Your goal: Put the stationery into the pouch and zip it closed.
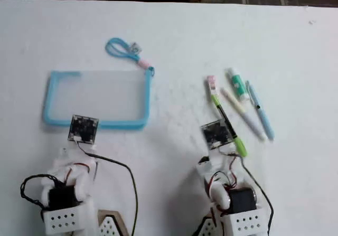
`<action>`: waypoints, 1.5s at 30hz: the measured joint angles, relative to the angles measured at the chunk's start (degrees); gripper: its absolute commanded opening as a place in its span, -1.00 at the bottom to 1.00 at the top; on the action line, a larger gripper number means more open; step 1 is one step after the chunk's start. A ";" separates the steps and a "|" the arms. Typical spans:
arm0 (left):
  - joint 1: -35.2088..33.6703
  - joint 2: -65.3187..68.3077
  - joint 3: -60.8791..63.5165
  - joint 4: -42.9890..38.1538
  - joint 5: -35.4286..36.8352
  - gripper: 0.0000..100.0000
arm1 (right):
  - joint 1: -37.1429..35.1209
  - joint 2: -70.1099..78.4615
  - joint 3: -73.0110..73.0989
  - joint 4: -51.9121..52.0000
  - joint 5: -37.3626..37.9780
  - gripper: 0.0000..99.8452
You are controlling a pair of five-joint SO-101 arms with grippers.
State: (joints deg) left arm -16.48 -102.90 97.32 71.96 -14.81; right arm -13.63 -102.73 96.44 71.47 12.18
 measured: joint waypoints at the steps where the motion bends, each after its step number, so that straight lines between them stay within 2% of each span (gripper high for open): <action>1: 0.00 0.00 0.00 0.09 0.00 -0.87 | 0.26 0.00 0.00 0.00 0.00 -0.96; 36: 0.00 0.00 0.00 0.00 0.00 -0.87 | -1.14 0.00 0.00 0.00 0.00 -0.96; 40: -1.76 0.53 0.00 -4.75 0.00 -0.87 | -2.20 0.00 0.00 -2.90 0.00 -0.96; 45: -7.82 0.53 -0.35 -15.82 0.00 -0.87 | -2.90 0.00 -0.62 -8.18 0.26 -0.96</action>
State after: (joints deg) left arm -24.31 -102.37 96.97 56.13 -14.81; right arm -16.53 -102.73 95.82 63.30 12.44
